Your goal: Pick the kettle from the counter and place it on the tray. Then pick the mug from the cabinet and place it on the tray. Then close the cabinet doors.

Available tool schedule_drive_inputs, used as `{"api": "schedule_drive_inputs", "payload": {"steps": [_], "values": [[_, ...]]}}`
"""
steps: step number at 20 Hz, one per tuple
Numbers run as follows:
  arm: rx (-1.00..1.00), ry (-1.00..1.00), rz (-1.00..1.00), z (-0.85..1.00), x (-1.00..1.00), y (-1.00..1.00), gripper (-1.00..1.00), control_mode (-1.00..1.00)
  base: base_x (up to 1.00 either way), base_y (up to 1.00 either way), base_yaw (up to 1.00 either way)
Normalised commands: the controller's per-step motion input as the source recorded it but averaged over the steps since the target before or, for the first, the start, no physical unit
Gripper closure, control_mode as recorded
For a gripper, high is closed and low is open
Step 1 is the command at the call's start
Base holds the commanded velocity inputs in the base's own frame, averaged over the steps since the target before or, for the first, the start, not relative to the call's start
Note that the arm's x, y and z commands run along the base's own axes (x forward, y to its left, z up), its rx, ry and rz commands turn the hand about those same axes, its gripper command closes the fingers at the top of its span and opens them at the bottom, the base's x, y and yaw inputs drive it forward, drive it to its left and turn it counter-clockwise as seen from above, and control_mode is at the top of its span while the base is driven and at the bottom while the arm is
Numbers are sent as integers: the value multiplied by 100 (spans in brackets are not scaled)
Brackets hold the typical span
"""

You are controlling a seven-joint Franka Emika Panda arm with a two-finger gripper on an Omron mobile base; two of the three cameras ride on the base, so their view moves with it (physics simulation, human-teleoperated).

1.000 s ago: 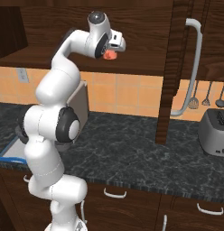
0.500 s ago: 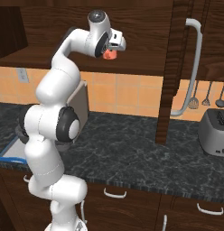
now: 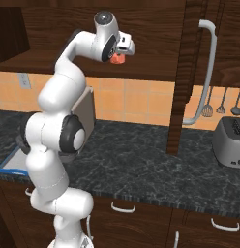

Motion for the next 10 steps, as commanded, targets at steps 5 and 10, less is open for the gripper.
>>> {"api": "schedule_drive_inputs", "payload": {"steps": [5,10], "values": [[0,-8,0,-30,-43,0,100,-100,0,0,0],[0,-18,0,0,-92,0,100,-100,0,0,0]]}}
